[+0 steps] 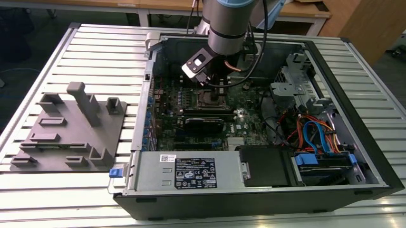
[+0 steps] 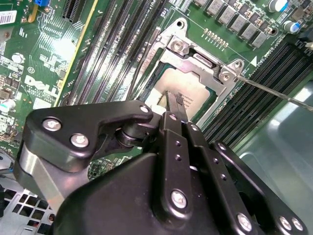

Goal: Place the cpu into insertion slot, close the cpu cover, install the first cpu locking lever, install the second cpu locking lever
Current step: 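Install the first cpu locking lever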

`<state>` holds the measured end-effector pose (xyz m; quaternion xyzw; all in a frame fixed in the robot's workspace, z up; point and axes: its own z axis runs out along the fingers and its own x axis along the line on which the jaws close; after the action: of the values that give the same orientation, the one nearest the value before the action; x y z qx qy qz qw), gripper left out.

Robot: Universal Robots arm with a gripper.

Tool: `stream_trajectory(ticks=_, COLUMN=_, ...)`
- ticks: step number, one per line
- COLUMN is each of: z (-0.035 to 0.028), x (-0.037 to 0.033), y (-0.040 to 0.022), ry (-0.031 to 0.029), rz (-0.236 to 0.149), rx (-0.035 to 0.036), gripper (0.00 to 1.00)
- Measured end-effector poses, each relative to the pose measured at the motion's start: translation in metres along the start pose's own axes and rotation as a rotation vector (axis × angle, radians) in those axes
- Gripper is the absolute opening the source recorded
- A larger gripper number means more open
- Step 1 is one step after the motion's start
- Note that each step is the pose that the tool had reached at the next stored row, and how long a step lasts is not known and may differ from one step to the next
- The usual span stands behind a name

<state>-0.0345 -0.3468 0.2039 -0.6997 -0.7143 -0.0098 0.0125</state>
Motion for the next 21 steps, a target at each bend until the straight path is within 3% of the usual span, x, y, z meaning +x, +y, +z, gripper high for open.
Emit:
stream_trajectory(ticks=7, z=-0.0016, x=0.0000, y=0.0001, ry=-0.0001, rz=0.000, rx=0.0000, gripper=0.10)
stream_trajectory(ticks=21, z=-0.0194, x=0.0006, y=0.0000, ry=0.0004, rz=0.000, rx=0.0000, gripper=0.10)
